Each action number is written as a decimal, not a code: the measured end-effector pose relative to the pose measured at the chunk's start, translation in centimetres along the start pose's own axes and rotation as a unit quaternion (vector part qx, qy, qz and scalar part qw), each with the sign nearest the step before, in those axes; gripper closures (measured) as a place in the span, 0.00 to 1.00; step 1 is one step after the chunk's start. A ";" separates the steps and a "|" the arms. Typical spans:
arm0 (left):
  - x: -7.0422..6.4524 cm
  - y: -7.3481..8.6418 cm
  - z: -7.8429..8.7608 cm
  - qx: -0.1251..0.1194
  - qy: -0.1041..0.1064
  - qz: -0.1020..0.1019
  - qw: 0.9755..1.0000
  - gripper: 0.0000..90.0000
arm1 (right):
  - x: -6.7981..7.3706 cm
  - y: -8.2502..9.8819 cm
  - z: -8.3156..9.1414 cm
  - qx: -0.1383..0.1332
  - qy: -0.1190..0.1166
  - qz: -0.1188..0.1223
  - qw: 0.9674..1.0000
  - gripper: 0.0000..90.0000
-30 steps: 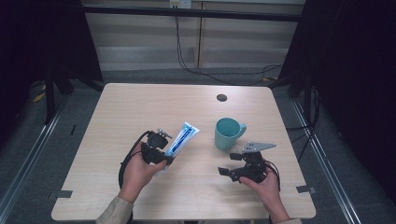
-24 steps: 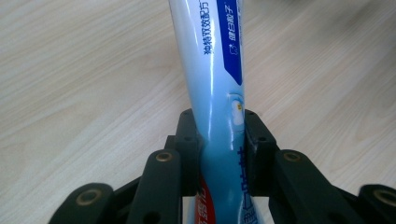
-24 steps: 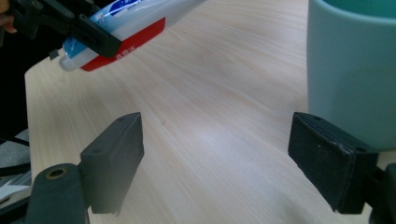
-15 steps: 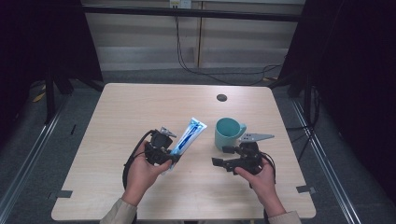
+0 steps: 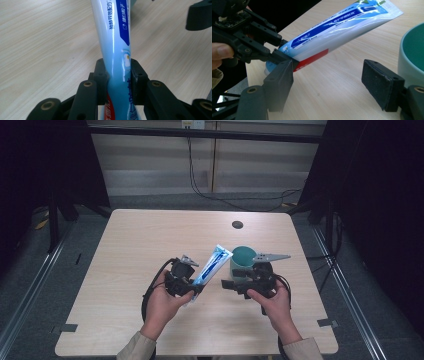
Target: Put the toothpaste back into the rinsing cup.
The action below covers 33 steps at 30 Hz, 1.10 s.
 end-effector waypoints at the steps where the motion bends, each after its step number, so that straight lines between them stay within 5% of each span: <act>1: -0.1 -0.1 0.0 -0.001 0.001 0.000 1.000 0.80 | 0.0 -0.1 0.0 0.000 0.001 -0.006 1.000 0.28; 18: -2.6 -1.3 -1.0 -0.014 0.025 -0.013 1.000 0.80 | -0.8 -1.0 -0.8 -0.019 0.001 -0.064 0.998 0.33; 33: -3.0 -1.2 -1.9 -0.027 0.021 -0.024 0.999 0.79 | -1.0 -1.6 -0.9 -0.042 0.002 -0.140 0.989 0.49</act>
Point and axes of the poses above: each handheld gripper's, and its own axes: z roughly backward along the jaws, y roughly out of its underside, x roughly to its left, the point moved 10 cm from there along -z, roughly forward along the jaws, and after that the axes turned 4 degrees about -x, right-handed, at the moved point
